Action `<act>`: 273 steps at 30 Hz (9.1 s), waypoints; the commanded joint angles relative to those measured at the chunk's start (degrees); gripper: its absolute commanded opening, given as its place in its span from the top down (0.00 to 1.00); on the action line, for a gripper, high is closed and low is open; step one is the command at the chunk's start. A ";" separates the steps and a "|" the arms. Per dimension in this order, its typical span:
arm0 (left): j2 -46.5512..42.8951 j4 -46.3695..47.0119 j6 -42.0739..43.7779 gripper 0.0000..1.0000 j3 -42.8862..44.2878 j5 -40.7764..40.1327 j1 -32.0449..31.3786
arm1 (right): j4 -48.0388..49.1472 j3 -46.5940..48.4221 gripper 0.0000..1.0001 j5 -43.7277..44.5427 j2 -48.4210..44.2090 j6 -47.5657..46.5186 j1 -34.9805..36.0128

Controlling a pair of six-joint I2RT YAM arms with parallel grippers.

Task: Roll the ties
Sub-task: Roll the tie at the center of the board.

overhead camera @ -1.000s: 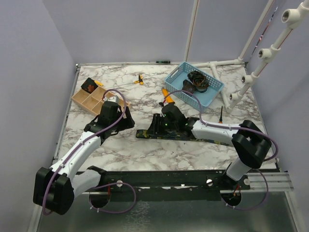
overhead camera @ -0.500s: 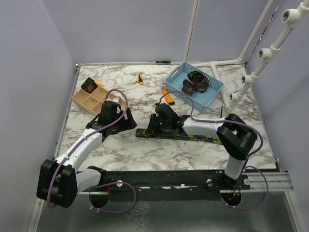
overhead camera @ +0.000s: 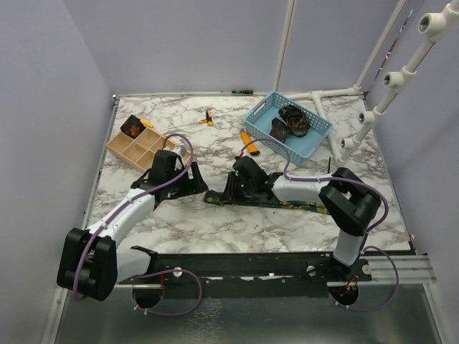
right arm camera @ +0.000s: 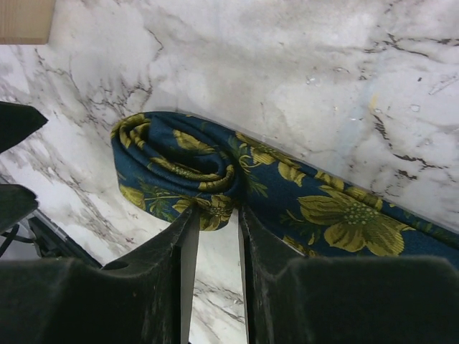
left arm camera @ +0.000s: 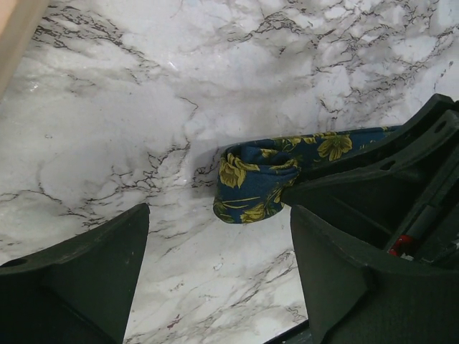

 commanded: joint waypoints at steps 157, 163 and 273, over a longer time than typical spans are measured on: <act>18.14 -15.81 -7.05 1.00 17.69 -48.40 -22.48 | 0.92 -20.77 0.70 13.23 -16.08 -7.54 -0.71; 22.33 -24.71 -7.62 1.00 23.89 -56.08 -24.93 | -3.25 -22.54 0.66 13.20 -24.80 -6.94 -0.68; 16.87 13.45 2.21 0.21 3.63 11.78 4.54 | 2.01 0.22 0.56 0.73 2.63 -3.01 -5.06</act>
